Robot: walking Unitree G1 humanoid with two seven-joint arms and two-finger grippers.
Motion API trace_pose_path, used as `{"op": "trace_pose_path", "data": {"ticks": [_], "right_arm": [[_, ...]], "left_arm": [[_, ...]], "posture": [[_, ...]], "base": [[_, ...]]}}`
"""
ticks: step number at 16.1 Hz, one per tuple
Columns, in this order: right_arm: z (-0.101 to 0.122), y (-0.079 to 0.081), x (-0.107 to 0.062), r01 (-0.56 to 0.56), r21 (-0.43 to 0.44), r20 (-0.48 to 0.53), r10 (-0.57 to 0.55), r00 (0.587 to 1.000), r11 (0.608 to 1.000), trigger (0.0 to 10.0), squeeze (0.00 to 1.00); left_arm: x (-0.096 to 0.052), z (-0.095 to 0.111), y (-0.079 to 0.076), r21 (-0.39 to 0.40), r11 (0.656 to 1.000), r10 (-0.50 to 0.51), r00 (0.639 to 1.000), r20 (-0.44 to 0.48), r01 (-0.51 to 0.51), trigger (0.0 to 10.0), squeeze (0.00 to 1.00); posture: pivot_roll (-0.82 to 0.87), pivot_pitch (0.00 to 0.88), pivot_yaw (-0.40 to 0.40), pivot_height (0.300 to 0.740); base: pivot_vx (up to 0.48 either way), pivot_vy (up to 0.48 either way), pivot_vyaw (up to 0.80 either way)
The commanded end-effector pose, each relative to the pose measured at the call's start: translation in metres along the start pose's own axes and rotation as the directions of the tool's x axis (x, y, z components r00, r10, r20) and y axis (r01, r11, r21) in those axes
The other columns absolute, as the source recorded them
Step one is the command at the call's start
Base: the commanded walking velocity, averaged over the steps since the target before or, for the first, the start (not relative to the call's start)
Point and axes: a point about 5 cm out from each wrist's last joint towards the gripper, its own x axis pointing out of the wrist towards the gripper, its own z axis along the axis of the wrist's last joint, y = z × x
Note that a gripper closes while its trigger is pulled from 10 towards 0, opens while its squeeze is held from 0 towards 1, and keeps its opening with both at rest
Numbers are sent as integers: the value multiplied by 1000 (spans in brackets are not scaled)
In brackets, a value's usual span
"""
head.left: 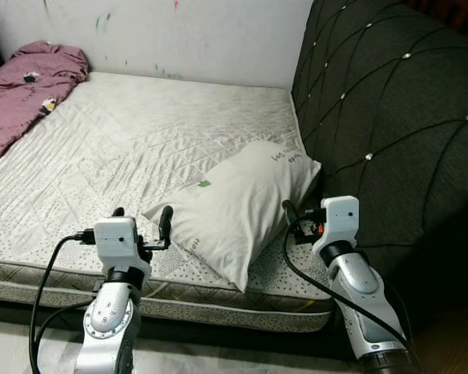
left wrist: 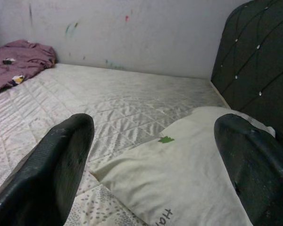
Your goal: Clean up the room
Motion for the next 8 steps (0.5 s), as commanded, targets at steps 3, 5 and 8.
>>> {"op": "trace_pose_path", "data": {"ticks": [3,5,8], "right_arm": [[3,-4,0,9,3,8,-9,1000,1000,10000,0],[2,-4,0,13,9,7,-13,1000,1000,10000,0],[3,-4,0,15,7,7,-15,1000,1000,10000,0]], "left_arm": [[0,1,-1,2,1000,-19,1000,8,19,10000,0],[0,2,-1,-2,1000,-19,1000,7,19,10000,0],[0,2,-1,-5,1000,-27,1000,12,27,10000,0]], "posture": [[-64,0,-36,740],[-64,0,-36,740],[-65,0,-35,740]], "base": [[0,0,0],[0,0,-256],[100,0,-133]]}}
